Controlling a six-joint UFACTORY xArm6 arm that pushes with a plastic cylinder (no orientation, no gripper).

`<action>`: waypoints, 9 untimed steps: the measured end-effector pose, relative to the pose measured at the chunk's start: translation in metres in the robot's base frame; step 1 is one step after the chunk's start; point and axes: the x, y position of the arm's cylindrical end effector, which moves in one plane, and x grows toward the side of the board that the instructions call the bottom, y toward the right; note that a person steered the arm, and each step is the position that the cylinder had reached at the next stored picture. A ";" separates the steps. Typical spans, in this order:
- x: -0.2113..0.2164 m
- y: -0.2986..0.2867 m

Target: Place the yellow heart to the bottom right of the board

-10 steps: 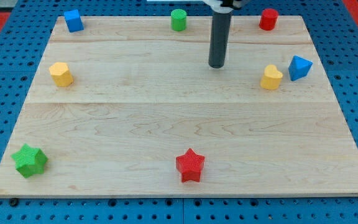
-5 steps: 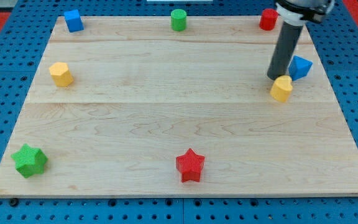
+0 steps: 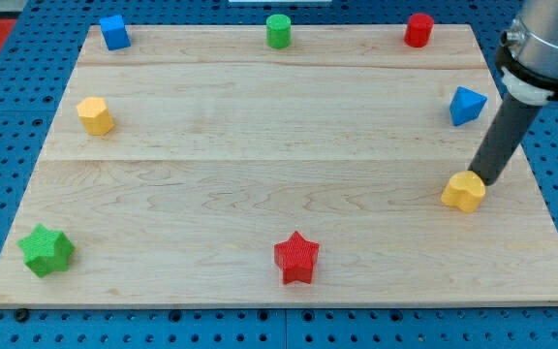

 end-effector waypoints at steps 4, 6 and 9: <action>0.014 -0.066; 0.026 -0.104; 0.051 -0.037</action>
